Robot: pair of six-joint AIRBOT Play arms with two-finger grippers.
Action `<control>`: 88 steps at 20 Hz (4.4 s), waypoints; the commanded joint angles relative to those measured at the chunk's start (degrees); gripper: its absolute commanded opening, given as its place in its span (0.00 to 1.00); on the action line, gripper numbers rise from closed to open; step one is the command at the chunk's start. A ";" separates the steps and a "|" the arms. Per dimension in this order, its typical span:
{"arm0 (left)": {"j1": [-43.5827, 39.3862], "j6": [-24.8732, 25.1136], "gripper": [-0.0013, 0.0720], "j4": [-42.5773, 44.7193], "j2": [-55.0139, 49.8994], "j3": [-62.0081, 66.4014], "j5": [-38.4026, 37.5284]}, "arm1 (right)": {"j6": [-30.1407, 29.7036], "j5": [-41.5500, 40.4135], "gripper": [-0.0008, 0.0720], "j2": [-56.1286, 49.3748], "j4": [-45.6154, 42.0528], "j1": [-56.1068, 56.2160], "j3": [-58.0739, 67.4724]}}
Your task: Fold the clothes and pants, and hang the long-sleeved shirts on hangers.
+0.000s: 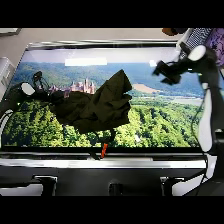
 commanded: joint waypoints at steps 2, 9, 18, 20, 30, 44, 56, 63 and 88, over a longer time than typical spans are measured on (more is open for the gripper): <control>0.02 0.31 0.03 0.26 -0.09 0.07 -0.20 | -16.02 15.26 0.85 1.14 9.05 -4.15 -9.62; 0.02 0.31 0.03 0.26 -0.09 0.07 -0.20 | -29.44 0.17 0.85 1.11 19.34 6.27 -33.48; 0.02 0.33 0.03 0.28 -0.11 0.07 -0.46 | -26.95 -10.38 0.84 -0.33 13.68 13.40 -35.06; 0.02 0.33 0.03 0.28 -0.11 0.07 -0.46 | -27.28 -10.64 0.75 -0.48 15.65 13.40 -35.06; 1.86 -3.34 0.03 4.92 -0.09 0.04 -10.69 | -16.68 -10.25 0.05 5.77 8.74 8.59 -32.68; -11.28 -6.40 0.03 5.42 -0.72 -4.42 -12.33 | -2.71 -17.11 0.05 3.32 -2.75 -2.16 -19.10; -13.88 -13.44 0.11 5.42 -0.61 -4.35 -4.63 | -12.92 1.60 0.68 8.90 2.69 -9.01 -20.87; -13.84 -13.44 0.10 4.76 -0.63 -4.37 -4.66 | -15.72 -20.59 0.68 24.96 24.09 0.68 -59.54; -10.47 -4.85 0.77 5.68 2.54 -4.35 -12.33 | -2.58 -4.66 0.05 38.18 -1.27 -1.77 -61.68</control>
